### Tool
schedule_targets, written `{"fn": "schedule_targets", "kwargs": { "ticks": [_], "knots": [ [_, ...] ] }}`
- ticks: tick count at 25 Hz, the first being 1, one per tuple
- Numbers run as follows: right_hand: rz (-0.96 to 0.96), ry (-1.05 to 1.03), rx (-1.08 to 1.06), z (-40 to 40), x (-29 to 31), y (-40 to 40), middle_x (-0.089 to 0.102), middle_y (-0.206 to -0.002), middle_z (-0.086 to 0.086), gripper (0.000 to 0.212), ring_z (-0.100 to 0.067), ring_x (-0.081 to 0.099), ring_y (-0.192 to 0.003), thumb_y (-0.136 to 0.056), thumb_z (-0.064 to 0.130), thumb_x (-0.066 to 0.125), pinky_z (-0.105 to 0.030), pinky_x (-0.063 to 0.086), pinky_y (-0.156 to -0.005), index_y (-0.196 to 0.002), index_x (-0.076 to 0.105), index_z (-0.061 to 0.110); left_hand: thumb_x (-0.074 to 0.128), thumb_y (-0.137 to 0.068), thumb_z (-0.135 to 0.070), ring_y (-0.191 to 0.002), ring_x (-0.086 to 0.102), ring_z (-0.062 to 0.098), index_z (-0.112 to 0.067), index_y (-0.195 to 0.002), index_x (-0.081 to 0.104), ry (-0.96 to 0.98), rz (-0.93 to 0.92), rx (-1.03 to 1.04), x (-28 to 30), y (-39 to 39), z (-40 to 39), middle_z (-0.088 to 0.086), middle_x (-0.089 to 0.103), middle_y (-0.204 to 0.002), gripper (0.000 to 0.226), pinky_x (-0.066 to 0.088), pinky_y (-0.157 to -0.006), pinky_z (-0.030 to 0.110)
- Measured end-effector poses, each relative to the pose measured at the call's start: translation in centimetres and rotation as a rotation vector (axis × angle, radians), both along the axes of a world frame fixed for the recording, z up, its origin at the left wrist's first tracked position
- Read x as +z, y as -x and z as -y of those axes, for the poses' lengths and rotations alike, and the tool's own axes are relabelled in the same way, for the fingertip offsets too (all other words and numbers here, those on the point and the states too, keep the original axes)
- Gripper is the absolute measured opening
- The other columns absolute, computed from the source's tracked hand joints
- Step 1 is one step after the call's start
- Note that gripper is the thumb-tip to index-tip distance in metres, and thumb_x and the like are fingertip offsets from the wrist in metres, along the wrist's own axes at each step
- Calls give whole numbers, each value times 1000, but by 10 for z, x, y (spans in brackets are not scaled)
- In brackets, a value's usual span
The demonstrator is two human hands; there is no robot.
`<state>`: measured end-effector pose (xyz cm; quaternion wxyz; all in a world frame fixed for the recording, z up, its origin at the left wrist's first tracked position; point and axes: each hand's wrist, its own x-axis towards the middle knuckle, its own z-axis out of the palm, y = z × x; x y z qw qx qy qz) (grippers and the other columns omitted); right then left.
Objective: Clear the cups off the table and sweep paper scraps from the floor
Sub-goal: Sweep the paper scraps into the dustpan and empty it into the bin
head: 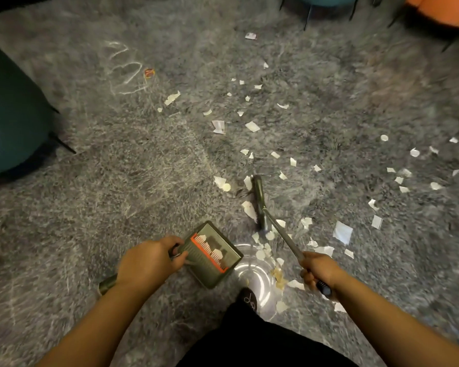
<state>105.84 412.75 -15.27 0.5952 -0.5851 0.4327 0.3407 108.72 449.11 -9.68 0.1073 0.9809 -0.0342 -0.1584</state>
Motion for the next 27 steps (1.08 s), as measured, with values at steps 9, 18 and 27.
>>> {"fn": "schedule_targets", "kwargs": {
  "ticks": [9, 18, 27],
  "knots": [
    [24, 176, -117, 83, -1, -11, 42, -49, -9, 19, -16, 33, -30, -96, -2, 40, -18, 31, -32, -79, 46, 6, 62, -83, -55, -81, 66, 15, -38, -107, 66, -10, -51, -298, -10, -117, 80, -8, 72, -88, 30, 43, -57, 25],
    [-57, 213, 1, 72, -31, -31, 45, -42, -13, 16, -20, 39, -30, -91, -6, 39, -20, 32, -34, -78, 44, 1, 53, -90, -52, -75, 62, 14, -37, -116, 60, -107, -86, -488, -20, -168, 115, -5, 69, -87, 31, 35, -50, 24],
    [-77, -12, 184, -31, -6, -52, 39, -52, -7, 9, -13, 36, -33, -94, 0, 41, -21, 33, -36, -91, 44, 8, 51, -89, -57, -71, 61, 11, -35, -112, 60, -21, -72, -509, -32, -192, 106, -7, 70, -86, 33, 42, -54, 23]
  ]
}}
